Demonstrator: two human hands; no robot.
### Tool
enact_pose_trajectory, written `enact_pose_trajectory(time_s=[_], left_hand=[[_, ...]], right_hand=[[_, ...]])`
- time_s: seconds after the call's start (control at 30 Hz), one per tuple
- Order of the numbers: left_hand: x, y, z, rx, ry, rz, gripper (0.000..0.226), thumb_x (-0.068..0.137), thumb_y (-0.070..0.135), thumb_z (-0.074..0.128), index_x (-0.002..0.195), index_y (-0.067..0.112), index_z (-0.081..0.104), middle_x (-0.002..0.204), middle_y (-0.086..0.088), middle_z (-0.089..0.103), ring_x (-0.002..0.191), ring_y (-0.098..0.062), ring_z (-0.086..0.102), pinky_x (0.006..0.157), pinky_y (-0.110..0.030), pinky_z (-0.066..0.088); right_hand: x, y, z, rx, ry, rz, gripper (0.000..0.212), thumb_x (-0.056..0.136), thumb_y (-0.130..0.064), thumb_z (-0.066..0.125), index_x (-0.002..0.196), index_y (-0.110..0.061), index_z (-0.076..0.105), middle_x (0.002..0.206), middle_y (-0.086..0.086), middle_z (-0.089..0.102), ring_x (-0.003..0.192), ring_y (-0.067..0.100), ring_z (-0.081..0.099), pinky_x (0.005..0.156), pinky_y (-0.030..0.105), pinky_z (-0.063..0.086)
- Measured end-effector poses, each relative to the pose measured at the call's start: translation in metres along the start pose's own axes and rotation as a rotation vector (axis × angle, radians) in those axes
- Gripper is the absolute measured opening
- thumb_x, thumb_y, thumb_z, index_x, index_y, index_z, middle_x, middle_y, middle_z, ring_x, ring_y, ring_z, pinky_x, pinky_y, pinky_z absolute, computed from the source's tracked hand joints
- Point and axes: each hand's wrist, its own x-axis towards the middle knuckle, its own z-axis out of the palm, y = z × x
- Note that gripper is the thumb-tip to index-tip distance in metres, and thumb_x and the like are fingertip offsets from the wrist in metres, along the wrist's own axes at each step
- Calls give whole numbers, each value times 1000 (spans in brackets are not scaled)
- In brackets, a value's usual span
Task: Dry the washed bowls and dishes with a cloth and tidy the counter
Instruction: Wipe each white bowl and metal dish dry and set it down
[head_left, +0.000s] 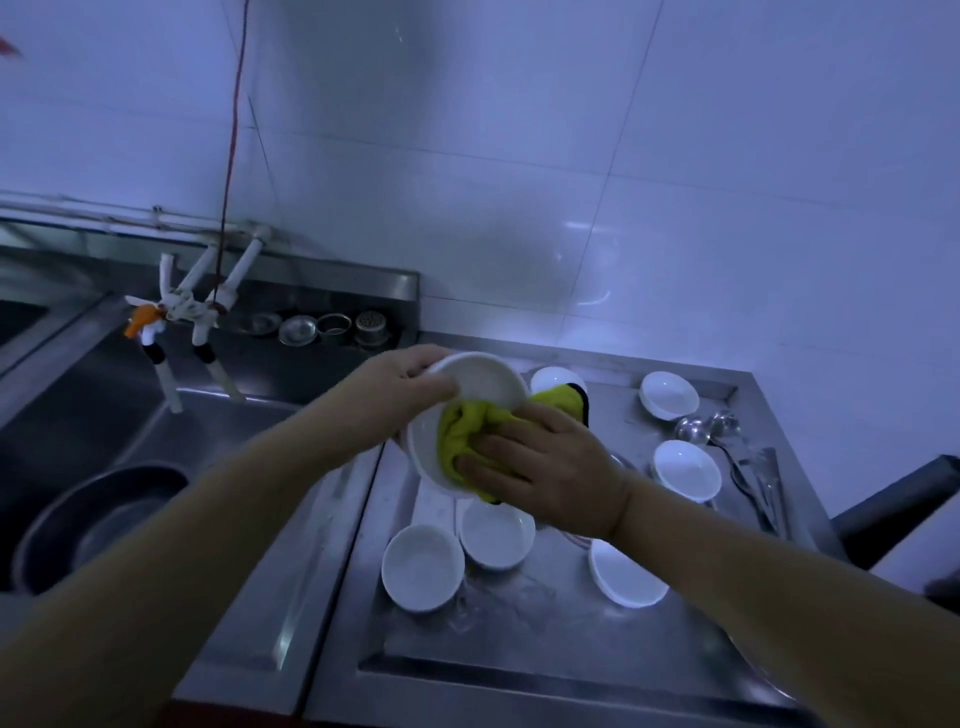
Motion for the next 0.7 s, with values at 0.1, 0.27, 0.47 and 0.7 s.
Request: enact_pose_trajectory(time_s=[0.1,0.27,0.47,0.7], left_hand=[[3,-2,21,-198,266,47,26,69,29,61,93,39,62,81,14,67,70,-1,63,54,-15,49],[4,-8,55,-301,500,177,28,82,25,44,103,41,53,87,27,61,81,6,58,63,-9,47],[10,7,20,6,90,31,36,69,27,46,101,32,61,96,3,63,86,-6,59,75,-29,46],[8,0,61,-438,531,129,30,79,15,56,101,34,60,87,15,64,81,-2,61,65,-18,50]], right_hand=[[12,-4,5,-71,55,228,14,89,-10,64,100,-11,74,85,6,70,71,25,62,69,37,47],[24,-26,16,-8,140,458,21,90,-13,66,110,-10,71,95,7,72,77,24,65,72,39,49],[-2,20,-1,42,52,-68,8,87,-10,69,92,-10,76,82,6,70,71,25,64,70,36,51],[22,2,2,-50,154,313,15,91,-12,64,102,-10,74,86,6,71,71,24,64,67,38,49]])
